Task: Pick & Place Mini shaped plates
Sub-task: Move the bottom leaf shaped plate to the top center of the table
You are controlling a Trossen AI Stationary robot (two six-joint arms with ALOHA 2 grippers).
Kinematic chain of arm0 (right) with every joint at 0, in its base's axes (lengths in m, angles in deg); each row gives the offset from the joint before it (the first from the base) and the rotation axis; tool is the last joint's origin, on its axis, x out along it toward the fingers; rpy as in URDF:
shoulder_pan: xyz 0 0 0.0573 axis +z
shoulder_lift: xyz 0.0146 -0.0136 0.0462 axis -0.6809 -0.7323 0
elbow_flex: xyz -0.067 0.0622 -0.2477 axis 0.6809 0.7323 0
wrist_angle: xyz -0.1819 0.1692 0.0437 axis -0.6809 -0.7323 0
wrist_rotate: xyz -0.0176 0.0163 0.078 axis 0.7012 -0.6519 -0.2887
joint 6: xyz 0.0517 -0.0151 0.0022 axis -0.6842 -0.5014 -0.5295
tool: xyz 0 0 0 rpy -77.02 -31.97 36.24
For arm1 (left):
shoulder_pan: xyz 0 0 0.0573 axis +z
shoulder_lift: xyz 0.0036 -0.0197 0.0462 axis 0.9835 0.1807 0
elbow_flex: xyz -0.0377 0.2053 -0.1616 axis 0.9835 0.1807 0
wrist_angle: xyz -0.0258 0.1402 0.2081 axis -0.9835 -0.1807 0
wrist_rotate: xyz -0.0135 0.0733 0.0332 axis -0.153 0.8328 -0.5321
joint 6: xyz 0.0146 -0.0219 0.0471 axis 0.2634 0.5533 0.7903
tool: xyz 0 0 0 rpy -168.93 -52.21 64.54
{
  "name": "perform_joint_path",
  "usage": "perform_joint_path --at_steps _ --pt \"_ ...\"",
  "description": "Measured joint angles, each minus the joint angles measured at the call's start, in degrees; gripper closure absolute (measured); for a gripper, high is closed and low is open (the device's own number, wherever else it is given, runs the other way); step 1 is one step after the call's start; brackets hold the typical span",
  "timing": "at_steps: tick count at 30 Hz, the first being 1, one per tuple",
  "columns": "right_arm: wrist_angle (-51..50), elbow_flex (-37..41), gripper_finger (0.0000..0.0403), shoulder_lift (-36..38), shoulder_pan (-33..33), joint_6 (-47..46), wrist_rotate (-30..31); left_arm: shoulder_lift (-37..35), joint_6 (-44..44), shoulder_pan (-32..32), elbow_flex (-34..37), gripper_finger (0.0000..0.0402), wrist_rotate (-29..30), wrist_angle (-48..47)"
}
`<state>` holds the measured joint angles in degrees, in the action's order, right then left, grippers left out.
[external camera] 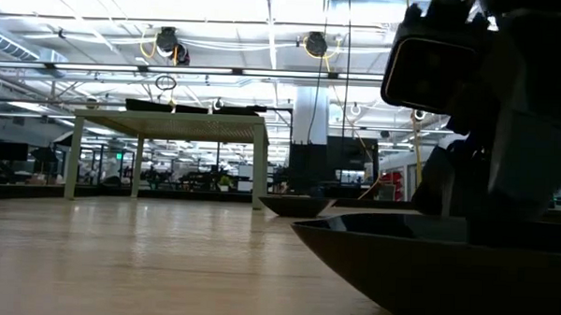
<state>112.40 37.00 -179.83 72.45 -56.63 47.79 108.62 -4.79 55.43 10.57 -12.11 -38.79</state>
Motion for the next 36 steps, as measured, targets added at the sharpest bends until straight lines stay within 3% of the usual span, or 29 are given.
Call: perform_joint_path --at_steps 4,12,19,25,31,36 --pt "-0.41 0.02 0.027 -0.15 0.23 4.78 -0.25 0.0 0.12 -0.77 0.0 0.0229 0.0 -0.05" --pt "-0.68 0.13 0.0395 -0.21 0.27 7.63 -0.42 0.0 0.3 -1.1 0.0 0.0229 0.0 -0.53" --pt "-1.68 0.44 0.0401 1.61 -0.22 7.51 -0.53 0.0 2.65 -1.1 0.0 0.0229 0.02 -0.46" --pt "-6.34 0.33 0.0402 9.11 -4.38 12.47 2.37 0.0 2.77 -1.05 0.0 0.0229 0.52 -0.41" --pt "-21.05 0.31 0.0402 18.09 -13.91 19.97 13.16 -0.02 2.78 -0.13 0.0 0.0229 4.75 -0.02" --pt "-30.6 0.35 0.0403 24.17 -25.96 24.41 14.83 -0.02 2.75 1.38 0.0 0.0229 5.02 0.13"
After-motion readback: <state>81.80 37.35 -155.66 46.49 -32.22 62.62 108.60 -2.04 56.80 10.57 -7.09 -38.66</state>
